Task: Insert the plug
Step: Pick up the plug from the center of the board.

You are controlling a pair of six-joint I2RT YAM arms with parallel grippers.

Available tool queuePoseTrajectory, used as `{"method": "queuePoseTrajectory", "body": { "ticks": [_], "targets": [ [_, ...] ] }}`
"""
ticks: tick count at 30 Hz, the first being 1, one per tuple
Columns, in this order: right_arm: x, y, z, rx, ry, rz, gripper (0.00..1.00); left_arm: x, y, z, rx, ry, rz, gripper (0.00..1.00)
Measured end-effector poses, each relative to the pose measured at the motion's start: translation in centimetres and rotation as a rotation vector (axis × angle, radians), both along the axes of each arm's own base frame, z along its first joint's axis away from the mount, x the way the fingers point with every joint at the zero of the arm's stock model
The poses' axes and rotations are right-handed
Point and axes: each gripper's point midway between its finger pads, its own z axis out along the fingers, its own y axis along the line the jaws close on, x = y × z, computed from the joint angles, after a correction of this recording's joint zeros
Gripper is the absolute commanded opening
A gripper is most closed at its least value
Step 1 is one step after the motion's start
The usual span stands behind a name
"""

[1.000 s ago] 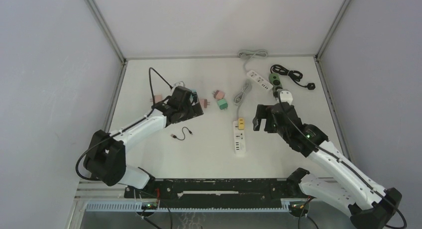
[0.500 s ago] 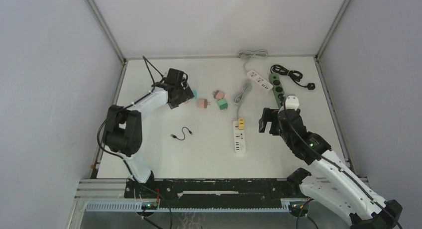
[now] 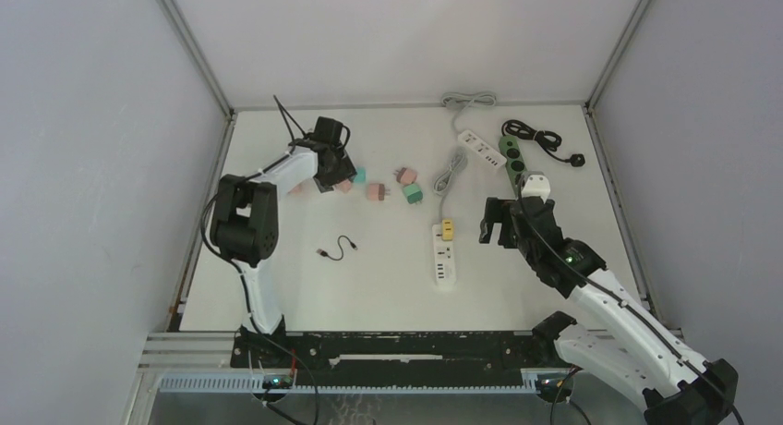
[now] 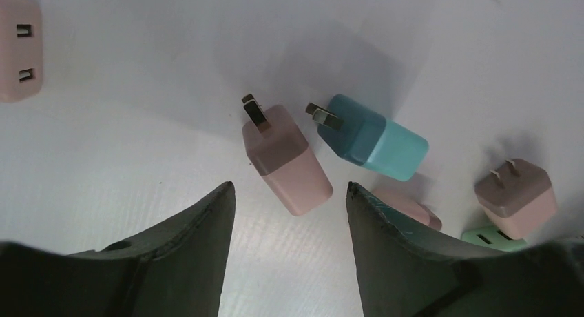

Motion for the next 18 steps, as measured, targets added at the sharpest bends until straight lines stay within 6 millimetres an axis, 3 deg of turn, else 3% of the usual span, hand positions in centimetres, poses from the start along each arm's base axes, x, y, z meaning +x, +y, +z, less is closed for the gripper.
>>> {"method": "queuePoseTrajectory", "body": {
  "ticks": [7,18],
  "targets": [
    [0.0,0.3,-0.6,-0.004,0.026,0.016,1.00,0.4,0.4,-1.4,0.016,0.034,-0.002,0.58],
    [0.0,0.5,-1.0,-0.008,0.041,0.021,1.00,1.9,1.5,-1.8,0.016,0.037,0.026,0.56]
  ]
}}
